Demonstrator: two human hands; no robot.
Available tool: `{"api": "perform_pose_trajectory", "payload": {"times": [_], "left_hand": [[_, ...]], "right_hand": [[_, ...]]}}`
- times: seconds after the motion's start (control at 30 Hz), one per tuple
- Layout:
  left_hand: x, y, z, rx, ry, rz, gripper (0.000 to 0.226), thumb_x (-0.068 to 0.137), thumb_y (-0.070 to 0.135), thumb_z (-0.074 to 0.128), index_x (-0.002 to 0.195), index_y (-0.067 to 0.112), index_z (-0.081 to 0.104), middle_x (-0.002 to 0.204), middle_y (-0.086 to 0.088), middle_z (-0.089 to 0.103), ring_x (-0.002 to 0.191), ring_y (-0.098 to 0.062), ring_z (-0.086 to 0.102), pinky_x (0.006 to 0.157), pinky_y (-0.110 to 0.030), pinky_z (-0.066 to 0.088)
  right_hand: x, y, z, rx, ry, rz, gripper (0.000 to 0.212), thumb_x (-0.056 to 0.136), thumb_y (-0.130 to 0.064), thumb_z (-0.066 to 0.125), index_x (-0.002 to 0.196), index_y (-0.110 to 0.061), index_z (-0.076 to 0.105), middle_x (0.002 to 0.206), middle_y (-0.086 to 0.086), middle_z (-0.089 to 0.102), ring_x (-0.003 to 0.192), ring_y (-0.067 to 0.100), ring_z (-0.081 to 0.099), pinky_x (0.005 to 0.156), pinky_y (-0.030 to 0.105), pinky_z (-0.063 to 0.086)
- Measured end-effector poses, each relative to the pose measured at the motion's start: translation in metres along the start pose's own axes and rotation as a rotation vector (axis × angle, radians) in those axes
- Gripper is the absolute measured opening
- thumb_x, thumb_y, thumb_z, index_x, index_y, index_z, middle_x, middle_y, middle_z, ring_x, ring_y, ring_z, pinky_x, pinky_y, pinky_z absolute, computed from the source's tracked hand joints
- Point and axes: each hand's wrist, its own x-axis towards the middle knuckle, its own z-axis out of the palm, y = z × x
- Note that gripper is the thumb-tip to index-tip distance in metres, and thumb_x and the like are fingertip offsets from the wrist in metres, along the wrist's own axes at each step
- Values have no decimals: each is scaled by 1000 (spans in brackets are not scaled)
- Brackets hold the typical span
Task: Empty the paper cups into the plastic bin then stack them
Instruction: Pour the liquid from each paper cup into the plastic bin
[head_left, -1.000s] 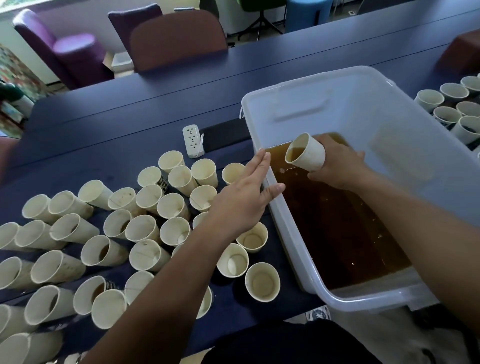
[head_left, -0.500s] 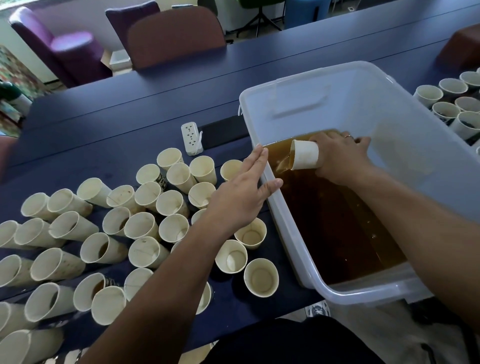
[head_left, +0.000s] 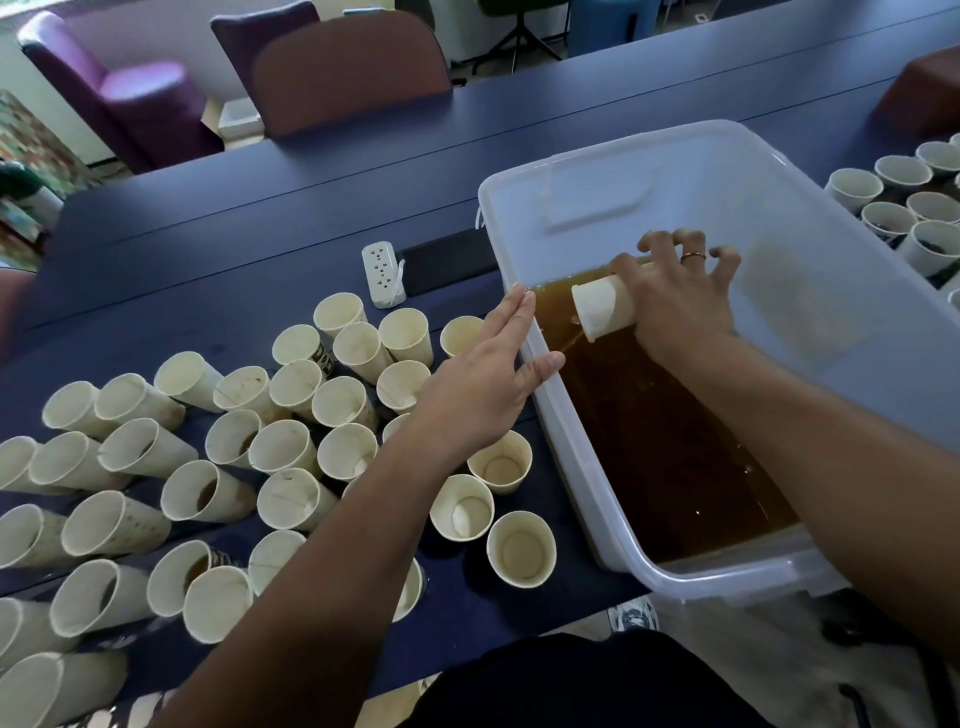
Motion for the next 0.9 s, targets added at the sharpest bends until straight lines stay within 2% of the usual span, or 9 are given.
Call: {"api": "perform_pose_trajectory", "payload": {"times": [0.17,0.3,0.43,0.53,0.6,0.67,0.73,0.8,0.9], "left_hand": [[0,-1,0,-13,6,-1,71,103,57,37,162,38,4,165,29,-7,152,-2,10,115,-36,32],[-1,-1,1,-4,4,1,71,102,59,36,162,39,3,164,30,-8,153,-4,11,113,-37,35],[1,-2,1,-9,7,6,71,102,59,36,162,40,3,164,30,-8,153,-5,12,114,-38,34],[2,-2,2,-6,15,-3,71,102,60,36,161,40,4,164,30,-7,153,-7,15,114,-39,35],[1,-2,3,-4,28,-15,71,101,61,38,161,41,7,164,31,-5,150,-9,29,113,-41,40],[-1,1,0,-29,52,-27,70,99,60,46,160,41,17,165,30,4,137,-12,48,107,-43,47],[-4,6,-10,-130,96,-44,63,97,53,58,154,37,37,162,22,28,123,-13,59,105,-42,48],[-10,12,-28,-287,190,-58,46,97,47,63,140,32,57,140,13,60,109,-11,66,100,-40,52],[-27,17,-61,-504,359,-102,23,99,39,61,120,30,66,102,8,75,81,-13,73,78,-32,59]], "right_hand": [[3,1,-5,124,60,-15,62,67,-17,82,123,-21,58,134,14,47,131,40,33,102,54,19],[1,-1,0,110,-23,-16,57,72,-12,78,124,-22,57,131,12,49,131,41,34,103,56,23],[4,3,-2,212,146,19,53,73,-26,81,121,-21,58,123,13,54,123,40,41,97,52,26],[4,1,1,144,-64,16,51,77,-19,75,123,-27,54,125,10,53,123,38,41,98,53,27],[2,2,4,156,-210,42,53,79,-24,74,126,-32,51,128,8,51,124,38,40,99,54,27],[3,2,-6,267,-201,87,56,78,-32,77,128,-30,52,129,8,51,124,37,40,98,52,28],[3,-4,-27,429,-57,87,58,76,-30,78,129,-26,54,129,9,52,122,37,40,97,50,29],[1,-16,-51,556,113,20,63,72,-22,80,129,-23,55,128,11,51,121,38,41,95,47,29],[-7,-42,-81,680,247,-110,69,67,-19,82,131,-20,56,129,13,50,123,36,41,93,42,27]]}}
